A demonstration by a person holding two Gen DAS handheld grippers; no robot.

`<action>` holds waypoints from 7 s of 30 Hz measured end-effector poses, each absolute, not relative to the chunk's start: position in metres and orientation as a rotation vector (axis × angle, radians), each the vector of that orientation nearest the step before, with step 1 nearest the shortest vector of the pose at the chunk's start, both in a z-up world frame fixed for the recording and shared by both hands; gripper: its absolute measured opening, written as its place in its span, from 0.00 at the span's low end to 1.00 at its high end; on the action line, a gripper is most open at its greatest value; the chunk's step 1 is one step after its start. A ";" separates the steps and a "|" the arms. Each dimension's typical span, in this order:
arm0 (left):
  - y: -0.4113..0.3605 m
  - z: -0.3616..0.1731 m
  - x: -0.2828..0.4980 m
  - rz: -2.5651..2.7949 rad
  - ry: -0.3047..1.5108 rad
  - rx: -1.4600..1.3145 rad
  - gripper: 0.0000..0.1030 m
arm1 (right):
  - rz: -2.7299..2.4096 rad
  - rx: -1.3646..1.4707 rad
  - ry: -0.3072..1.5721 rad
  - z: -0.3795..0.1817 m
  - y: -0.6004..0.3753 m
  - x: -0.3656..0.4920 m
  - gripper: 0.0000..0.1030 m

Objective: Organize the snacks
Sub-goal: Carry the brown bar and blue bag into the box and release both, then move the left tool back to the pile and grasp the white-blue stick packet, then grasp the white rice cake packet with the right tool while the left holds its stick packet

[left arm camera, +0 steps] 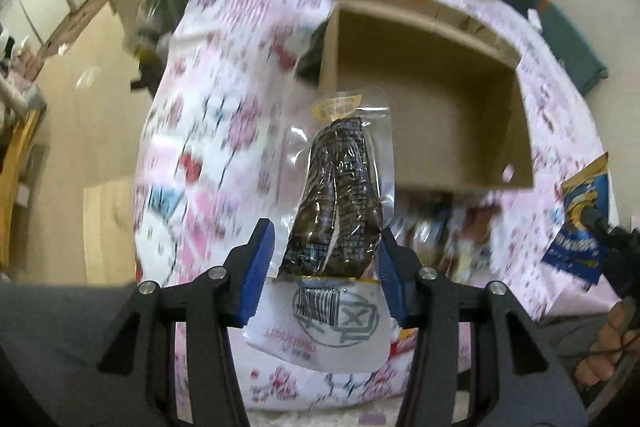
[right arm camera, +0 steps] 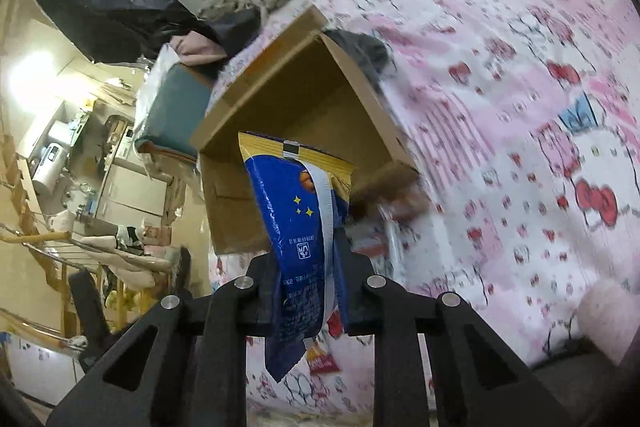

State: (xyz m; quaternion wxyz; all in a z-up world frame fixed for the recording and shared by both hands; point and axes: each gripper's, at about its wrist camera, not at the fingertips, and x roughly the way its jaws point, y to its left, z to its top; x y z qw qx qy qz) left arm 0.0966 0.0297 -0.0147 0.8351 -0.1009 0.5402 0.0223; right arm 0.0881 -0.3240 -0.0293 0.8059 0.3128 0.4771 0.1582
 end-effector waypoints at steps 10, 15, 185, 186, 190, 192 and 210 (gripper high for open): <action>-0.009 -0.008 0.167 0.010 1.090 -0.123 0.45 | 0.329 0.661 0.978 -0.035 -0.321 0.132 0.21; -0.019 -0.016 0.190 -0.001 1.095 -0.094 0.45 | 0.327 0.648 0.970 -0.037 -0.318 0.151 0.21; 0.031 -0.115 0.084 -0.071 1.442 -0.184 0.12 | 0.481 -0.044 1.507 -0.157 -0.126 0.057 0.54; 0.032 -0.115 0.084 -0.064 1.435 -0.183 0.12 | 0.475 -0.058 1.498 -0.156 -0.124 0.056 0.44; 0.029 -0.110 0.081 -0.069 1.409 -0.142 0.12 | 0.479 -0.045 1.496 -0.152 -0.131 0.057 0.31; 0.028 -0.109 0.080 -0.069 1.404 -0.134 0.12 | 0.498 0.008 1.480 -0.144 -0.141 0.059 0.31; 0.025 -0.092 0.075 -0.061 1.309 -0.099 0.12 | 0.480 0.288 1.282 -0.087 -0.192 0.077 0.31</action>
